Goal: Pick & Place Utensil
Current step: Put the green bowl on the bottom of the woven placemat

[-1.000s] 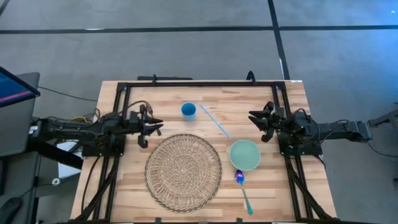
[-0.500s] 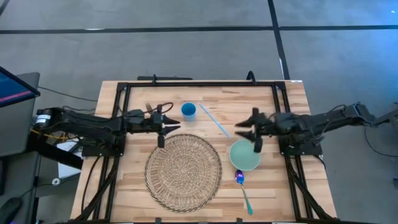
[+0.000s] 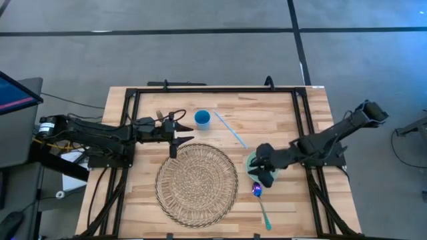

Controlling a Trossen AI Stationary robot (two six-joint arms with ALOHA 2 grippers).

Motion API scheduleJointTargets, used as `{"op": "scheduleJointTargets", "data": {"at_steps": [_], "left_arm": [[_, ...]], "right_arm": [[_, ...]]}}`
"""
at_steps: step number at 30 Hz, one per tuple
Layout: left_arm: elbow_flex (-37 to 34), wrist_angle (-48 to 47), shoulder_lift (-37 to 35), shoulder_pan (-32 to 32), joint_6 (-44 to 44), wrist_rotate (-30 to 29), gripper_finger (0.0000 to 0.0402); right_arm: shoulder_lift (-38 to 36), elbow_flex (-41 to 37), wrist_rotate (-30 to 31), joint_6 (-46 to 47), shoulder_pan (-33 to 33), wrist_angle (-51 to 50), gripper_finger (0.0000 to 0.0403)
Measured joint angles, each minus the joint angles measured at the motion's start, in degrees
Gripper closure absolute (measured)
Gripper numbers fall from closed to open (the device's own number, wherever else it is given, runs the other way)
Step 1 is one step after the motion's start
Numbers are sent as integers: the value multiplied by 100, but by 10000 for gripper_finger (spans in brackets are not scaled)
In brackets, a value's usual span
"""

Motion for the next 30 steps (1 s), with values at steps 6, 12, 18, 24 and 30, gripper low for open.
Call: {"op": "scheduleJointTargets", "data": {"at_steps": [6,12,18,24,30], "left_arm": [[0,0,0,0,-169,0,242],[0,7,0,0,-172,0,242],[0,9,0,0,-172,0,242],[0,10,0,0,-172,0,241],[0,11,0,0,-172,0,244]], "right_arm": [[615,148,-29,747,257,-594,241],[1054,159,-28,931,271,-656,242],[1443,159,-31,887,230,-590,242],[1624,159,-49,887,130,-594,250],[1466,159,-223,846,4,-596,343]]}}
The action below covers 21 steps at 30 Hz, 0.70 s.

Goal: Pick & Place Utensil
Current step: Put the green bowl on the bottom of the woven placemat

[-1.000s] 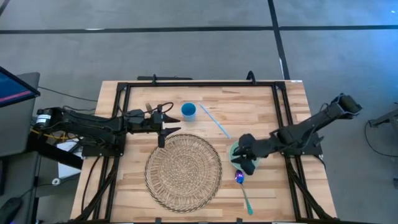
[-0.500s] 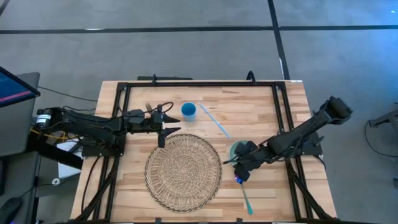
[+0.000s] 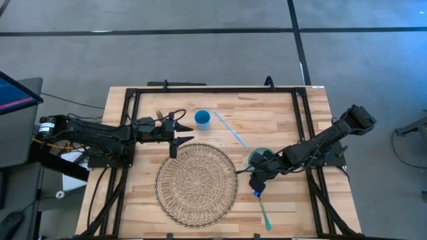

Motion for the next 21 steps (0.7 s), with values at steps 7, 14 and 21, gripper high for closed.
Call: {"op": "scheduleJointTargets", "data": {"at_steps": [7,14,21], "left_arm": [[0,0,0,0,2,0,247],[-1,0,1,0,2,0,247],[-2,2,2,-2,0,0,247]], "right_arm": [[-336,138,45,-450,-56,-18,381],[-158,1107,276,-1930,-93,466,394],[946,2297,174,-3548,-195,526,397]]}}
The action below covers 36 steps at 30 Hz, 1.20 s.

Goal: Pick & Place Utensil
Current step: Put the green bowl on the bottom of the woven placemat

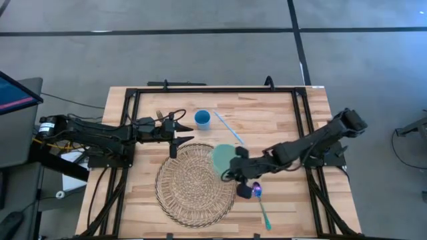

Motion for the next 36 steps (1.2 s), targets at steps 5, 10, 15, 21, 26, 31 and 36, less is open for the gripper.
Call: {"op": "scheduleJointTargets", "data": {"at_steps": [5,10,15,21,26,31,36], "left_arm": [[0,35,0,0,3,0,247],[0,44,0,0,6,1,247],[0,39,0,0,-15,2,247],[0,-29,0,-7,-312,62,247],[0,-74,0,-7,-337,64,247],[0,-72,0,-7,-311,66,247],[0,-72,0,-7,-306,66,247]], "right_arm": [[678,723,-61,-759,17,50,398],[1368,1328,-637,-1348,181,168,398],[2262,1823,-895,-2292,471,75,393],[2911,2393,-810,-2490,619,-80,398],[2947,2471,-735,-2714,609,-88,396],[2943,2459,-831,-2480,574,-220,387],[2949,2461,-1065,-2203,493,-226,349]]}}
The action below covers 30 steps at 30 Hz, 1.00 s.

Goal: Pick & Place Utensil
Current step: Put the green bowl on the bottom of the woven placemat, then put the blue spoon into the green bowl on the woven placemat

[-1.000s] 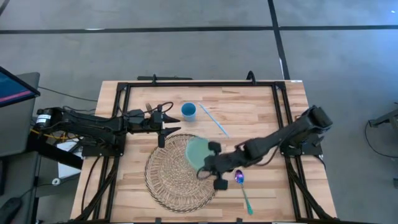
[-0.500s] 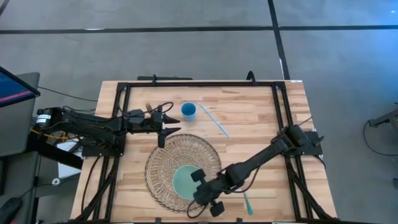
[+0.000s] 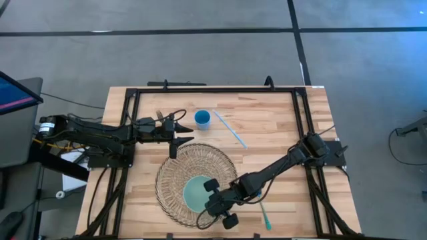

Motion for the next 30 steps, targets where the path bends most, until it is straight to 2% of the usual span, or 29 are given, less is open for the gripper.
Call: {"op": "scheduleJointTargets", "data": {"at_steps": [6,11,16,22,27,30], "left_arm": [[0,-3,0,0,2,0,247],[0,-16,0,0,2,0,247],[0,-16,0,0,2,0,247],[0,-18,0,0,2,0,247],[0,-20,0,0,-22,0,247],[0,-21,0,1,-26,2,247]], "right_arm": [[-37,23,15,36,72,-13,311],[-346,211,76,43,136,-66,302],[-960,245,615,49,202,-692,316],[-1736,247,1610,235,235,-1209,341],[-2298,194,1901,355,231,-1766,347],[-2615,-113,2123,533,230,-1808,347]]}}
